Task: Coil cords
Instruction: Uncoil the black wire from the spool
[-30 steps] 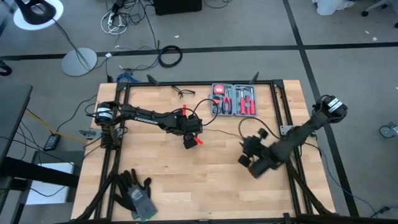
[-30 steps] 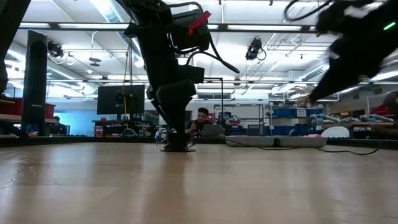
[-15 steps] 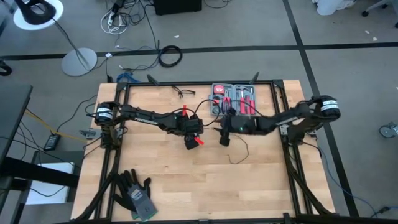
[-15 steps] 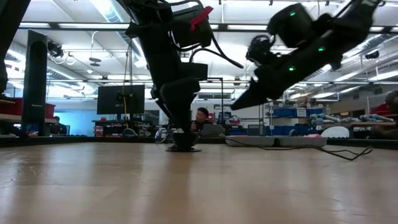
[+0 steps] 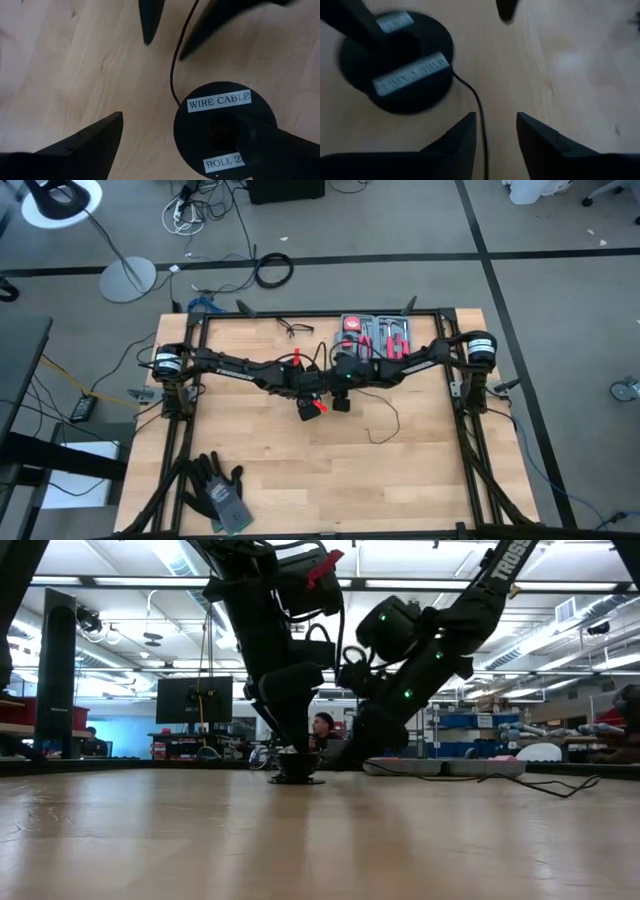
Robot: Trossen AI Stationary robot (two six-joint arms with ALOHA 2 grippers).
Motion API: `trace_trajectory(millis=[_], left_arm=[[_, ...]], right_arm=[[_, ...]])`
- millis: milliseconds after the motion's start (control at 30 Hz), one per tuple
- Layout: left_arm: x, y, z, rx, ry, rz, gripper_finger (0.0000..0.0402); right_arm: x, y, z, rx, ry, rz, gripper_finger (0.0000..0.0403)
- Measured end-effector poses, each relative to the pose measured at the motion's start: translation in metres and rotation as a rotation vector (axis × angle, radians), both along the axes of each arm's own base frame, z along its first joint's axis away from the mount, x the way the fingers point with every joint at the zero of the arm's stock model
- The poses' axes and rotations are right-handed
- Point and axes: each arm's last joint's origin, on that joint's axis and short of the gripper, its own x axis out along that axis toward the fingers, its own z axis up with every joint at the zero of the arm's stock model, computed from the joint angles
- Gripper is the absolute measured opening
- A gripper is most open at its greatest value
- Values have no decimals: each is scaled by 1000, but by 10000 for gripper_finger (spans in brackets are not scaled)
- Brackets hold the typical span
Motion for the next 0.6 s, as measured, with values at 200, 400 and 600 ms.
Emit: trace_trajectory(millis=[200,400,600], left_arm=[[-1,0,-1,0,14,1,367],[-2,1,-1,8,26,10,367],[-4,1,-1,9,43,15,367]], right_arm=[[-9,-4,0,70,132,-52,30],[-32,18,21,149,283,-60,4],[-63,54,47,211,439,-74,2]])
